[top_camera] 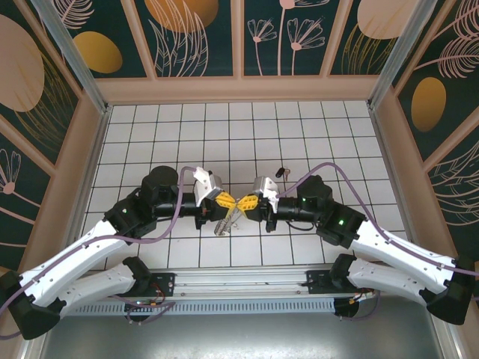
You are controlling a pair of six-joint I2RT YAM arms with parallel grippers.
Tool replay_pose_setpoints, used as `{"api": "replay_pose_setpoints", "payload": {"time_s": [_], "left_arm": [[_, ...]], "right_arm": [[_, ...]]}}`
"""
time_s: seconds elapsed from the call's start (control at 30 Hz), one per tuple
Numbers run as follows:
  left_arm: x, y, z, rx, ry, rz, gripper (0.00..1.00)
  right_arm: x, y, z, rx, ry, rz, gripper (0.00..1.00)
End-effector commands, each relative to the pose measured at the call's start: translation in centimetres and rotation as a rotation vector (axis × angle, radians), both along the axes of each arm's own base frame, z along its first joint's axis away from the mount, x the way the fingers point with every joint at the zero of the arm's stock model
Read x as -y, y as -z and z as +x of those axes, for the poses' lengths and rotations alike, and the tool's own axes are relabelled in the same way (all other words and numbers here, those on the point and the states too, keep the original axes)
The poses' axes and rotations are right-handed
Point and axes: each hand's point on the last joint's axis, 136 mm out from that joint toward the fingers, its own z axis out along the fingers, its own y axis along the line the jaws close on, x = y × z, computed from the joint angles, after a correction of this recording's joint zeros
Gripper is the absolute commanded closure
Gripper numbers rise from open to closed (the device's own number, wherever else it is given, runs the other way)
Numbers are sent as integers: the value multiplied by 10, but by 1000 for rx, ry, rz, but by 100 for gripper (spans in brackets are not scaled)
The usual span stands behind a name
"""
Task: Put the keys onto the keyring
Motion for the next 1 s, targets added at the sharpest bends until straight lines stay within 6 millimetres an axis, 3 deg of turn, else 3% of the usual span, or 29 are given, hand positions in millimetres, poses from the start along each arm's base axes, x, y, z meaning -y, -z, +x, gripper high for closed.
{"api": "replay_pose_setpoints", "payload": {"time_s": [0.0, 0.07, 0.63, 0.77, 0.97], "left_arm": [[2, -8, -1, 28, 19, -1, 90], [2, -9, -1, 34, 20, 1, 100], [-5, -11, 3, 97, -16, 20, 100], [-10, -4, 11, 113, -56, 92, 100], [-12, 10, 18, 110, -68, 185, 100]], "right_arm": [[-1, -26, -6, 50, -43, 53, 100], [-1, -25, -6, 51, -42, 50, 100], [2, -20, -1, 47, -4, 14, 100], [10, -12, 10, 46, 76, -28, 82], [20, -5, 17, 46, 149, -84, 73]]}}
